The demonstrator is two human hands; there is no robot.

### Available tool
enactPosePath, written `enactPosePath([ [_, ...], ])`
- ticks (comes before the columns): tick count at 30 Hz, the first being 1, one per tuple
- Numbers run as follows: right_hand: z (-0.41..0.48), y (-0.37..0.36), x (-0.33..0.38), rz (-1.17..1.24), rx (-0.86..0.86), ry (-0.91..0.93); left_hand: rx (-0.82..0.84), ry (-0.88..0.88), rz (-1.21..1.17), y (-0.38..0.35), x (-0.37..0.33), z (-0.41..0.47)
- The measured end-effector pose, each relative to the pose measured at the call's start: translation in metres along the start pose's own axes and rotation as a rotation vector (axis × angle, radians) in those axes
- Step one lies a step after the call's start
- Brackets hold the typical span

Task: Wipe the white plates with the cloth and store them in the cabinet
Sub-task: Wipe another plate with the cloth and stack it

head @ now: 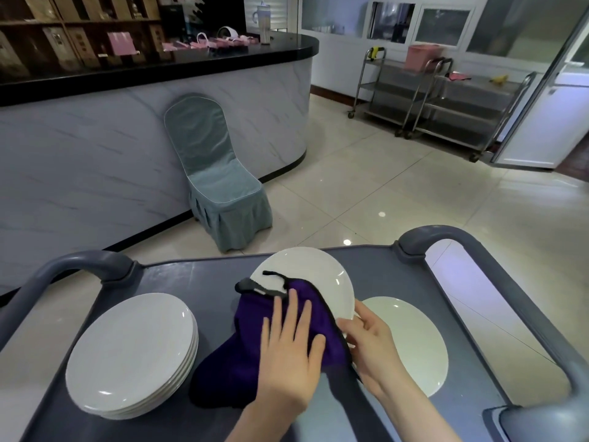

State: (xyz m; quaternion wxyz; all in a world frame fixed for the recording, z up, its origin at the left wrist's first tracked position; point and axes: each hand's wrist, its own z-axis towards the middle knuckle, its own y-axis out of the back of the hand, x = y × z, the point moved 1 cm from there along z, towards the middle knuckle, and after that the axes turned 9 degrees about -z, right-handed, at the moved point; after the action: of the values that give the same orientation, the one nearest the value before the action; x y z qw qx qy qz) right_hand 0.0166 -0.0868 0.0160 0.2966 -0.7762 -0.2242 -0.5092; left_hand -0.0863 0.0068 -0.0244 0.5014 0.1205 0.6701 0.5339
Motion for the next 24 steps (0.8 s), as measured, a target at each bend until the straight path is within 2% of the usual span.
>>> enactPosePath([
  [3, -0.005, -0.009, -0.01, -0.036, 0.047, 0.01, 0.142, -0.076, -0.051, 0.007, -0.001, 0.017],
  [6, -0.006, -0.005, -0.007, -0.053, 0.044, -0.029, 0.159, -0.219, 0.036, 0.022, 0.022, 0.031],
  [10, 0.0, 0.01, 0.011, -0.017, -0.011, 0.002, 0.095, -0.151, 0.148, 0.035, 0.06, 0.031],
  [12, 0.004, 0.016, 0.019, -0.003, -0.046, 0.02, 0.129, -0.123, 0.132, 0.029, 0.061, 0.018],
  [16, 0.005, 0.01, 0.017, -0.036, -0.018, 0.009, 0.241, -0.21, 0.152, 0.0, 0.039, -0.006],
  [20, -0.003, 0.001, -0.001, -0.09, 0.072, -0.037, 0.167, -0.363, 0.134, 0.01, 0.029, 0.01],
  [24, -0.005, -0.002, -0.001, -0.115, 0.131, -0.067, 0.114, -0.313, 0.128, 0.036, 0.038, 0.033],
])
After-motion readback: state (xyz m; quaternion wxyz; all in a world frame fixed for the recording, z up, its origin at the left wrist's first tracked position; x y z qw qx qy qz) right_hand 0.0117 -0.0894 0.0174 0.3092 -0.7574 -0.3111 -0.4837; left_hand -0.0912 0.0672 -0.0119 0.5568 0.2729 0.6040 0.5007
